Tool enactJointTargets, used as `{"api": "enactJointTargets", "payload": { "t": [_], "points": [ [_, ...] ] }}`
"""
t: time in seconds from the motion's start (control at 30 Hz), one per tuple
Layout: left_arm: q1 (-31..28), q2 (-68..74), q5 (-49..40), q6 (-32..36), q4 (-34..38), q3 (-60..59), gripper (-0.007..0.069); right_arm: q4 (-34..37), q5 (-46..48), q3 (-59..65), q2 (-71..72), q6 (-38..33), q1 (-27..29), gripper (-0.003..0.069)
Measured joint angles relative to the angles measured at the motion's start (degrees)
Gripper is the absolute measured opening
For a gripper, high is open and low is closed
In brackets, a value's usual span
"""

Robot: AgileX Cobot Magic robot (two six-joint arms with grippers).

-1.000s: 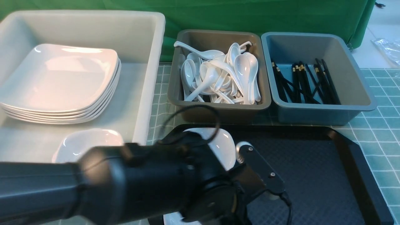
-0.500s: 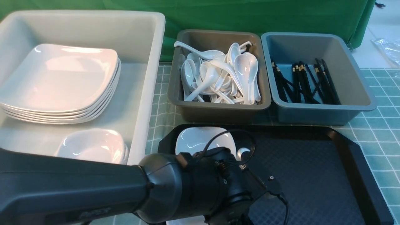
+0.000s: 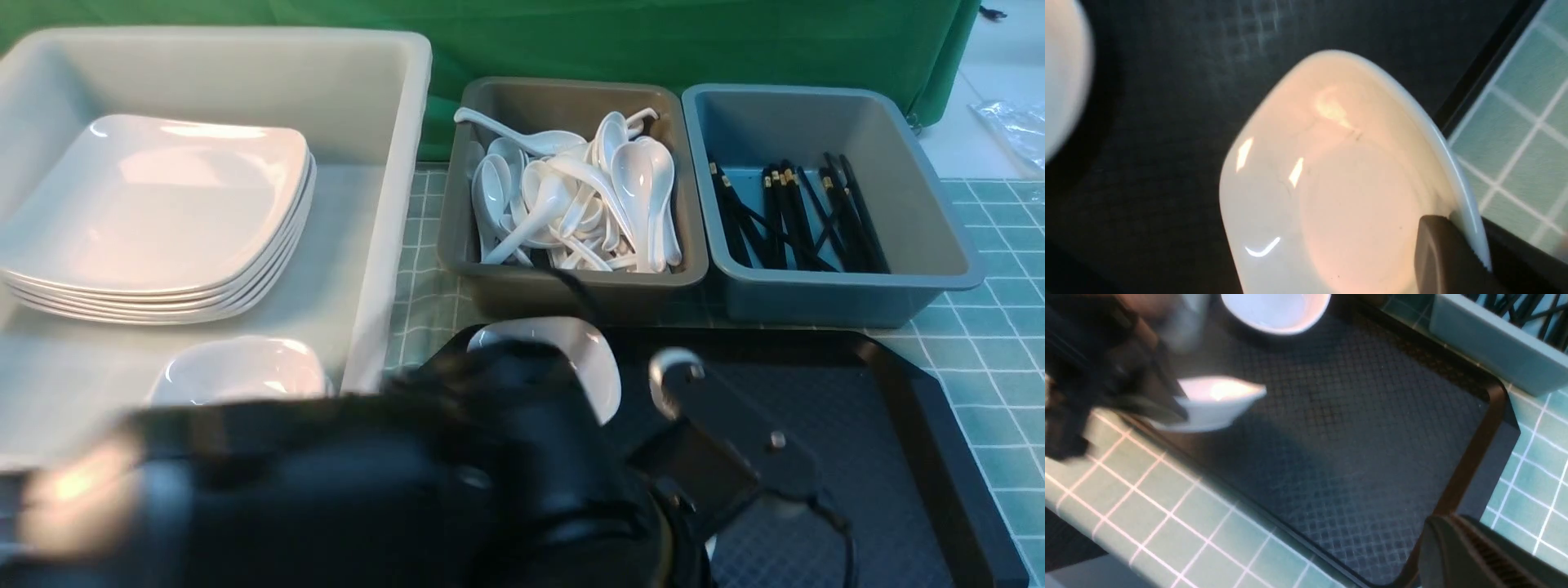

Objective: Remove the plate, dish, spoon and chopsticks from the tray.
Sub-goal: Use the left arm to grab a small plate from the dinner plate, then use the left arm to put the small plate into the large storage box on the left

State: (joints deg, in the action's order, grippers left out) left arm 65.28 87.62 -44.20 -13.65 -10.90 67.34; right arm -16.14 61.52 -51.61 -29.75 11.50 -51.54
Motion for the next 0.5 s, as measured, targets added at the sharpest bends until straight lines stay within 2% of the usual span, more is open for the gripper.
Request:
{"api": "enactJointTargets", "payload": {
  "t": [0.13, 0.27, 0.37, 0.47, 0.5],
  "points": [
    [0.0, -9.2, -4.2, 0.0, -5.5, 1.7, 0.0017, -0.1, -5.2, 0.0, 0.0, 0.7, 0.0, 0.002],
    [-1.0, -16.9, -15.1, 0.0, -15.8, 2.3, 0.0017, 0.2, -13.6, 0.0, -0.7, 1.6, 0.0, 0.002],
    [-6.5, -18.9, -23.5, 2.6, -19.5, 2.3, 0.0019, 0.6, -17.2, 0.0, -2.4, 1.7, 0.0, 0.002],
    [-15.1, -18.9, -25.0, 8.5, -16.3, 2.3, 0.0019, 1.2, -18.1, 0.0, -4.2, 1.7, 0.0, 0.002],
    [-16.4, -18.8, -24.9, 9.3, -15.6, 2.2, 0.0019, 1.4, -18.1, 0.0, -4.5, 1.7, 0.0, 0.002]
  ]
}}
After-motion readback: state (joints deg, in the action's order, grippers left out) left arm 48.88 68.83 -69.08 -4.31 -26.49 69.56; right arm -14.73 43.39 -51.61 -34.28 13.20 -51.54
